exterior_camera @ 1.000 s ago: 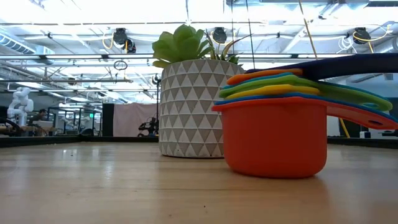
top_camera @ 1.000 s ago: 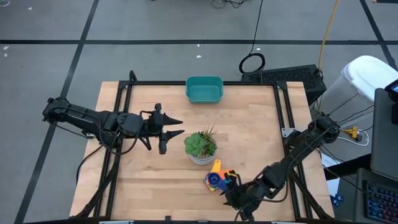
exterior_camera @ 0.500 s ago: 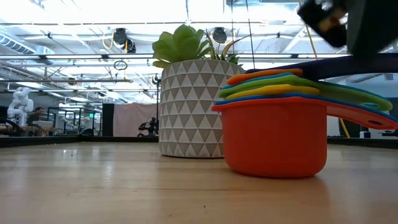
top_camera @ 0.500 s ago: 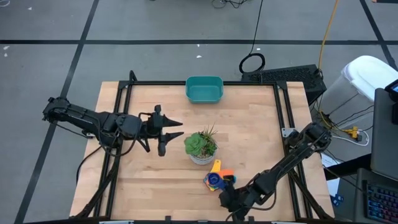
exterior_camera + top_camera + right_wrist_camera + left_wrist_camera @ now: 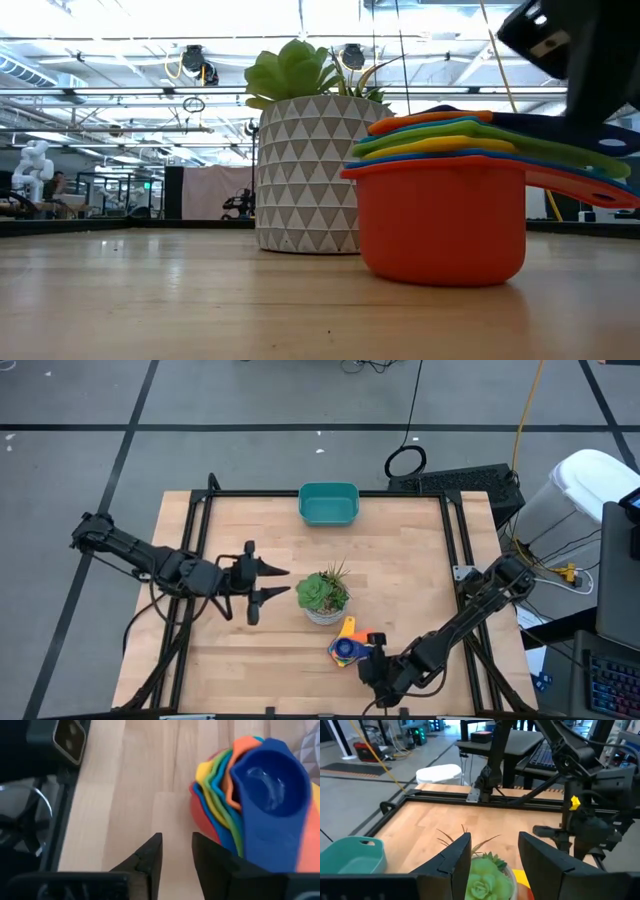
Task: Nest measuring cups in basket
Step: Stack the dark blue measuring cup into the orange measuring cup, then adjust the nested measuring cups
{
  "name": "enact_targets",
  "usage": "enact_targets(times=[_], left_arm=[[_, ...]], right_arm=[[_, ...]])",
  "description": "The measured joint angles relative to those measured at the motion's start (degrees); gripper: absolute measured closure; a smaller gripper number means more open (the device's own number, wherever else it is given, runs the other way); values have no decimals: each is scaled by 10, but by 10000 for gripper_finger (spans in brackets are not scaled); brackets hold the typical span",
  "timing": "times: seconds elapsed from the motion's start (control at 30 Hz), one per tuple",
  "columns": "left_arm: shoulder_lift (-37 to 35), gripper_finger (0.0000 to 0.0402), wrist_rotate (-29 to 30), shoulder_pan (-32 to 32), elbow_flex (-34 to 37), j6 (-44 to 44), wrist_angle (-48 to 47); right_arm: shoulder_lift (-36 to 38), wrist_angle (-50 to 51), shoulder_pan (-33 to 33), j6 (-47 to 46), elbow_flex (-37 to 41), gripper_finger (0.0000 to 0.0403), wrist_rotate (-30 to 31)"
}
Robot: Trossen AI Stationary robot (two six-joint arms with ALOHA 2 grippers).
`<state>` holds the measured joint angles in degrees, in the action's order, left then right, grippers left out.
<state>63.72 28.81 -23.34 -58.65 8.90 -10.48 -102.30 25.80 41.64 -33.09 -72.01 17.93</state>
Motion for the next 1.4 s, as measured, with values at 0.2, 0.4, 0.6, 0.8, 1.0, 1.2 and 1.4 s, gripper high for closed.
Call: enact_targets(times=[0.2,0.4,0.6,0.8,1.0,1.2,1.4], left_arm=[[0,236,23,-8,0,-14,0],[0,236,28,-8,0,-30,1],[0,236,28,-8,0,-27,1],[0,236,-4,-12,0,0,0],[34,236,-9,-44,0,40,-9],[95,236,-2,-64,1,63,-15],[134,236,2,-84,0,57,-19]], right_arm=[[24,57,1,22,0,324,3],[32,122,-6,41,0,328,34],[41,140,-12,84,0,328,37],[90,146,-11,113,0,328,46],[155,209,-10,93,2,328,75],[205,181,-11,83,107,328,108],[243,104,-11,31,216,328,107]])
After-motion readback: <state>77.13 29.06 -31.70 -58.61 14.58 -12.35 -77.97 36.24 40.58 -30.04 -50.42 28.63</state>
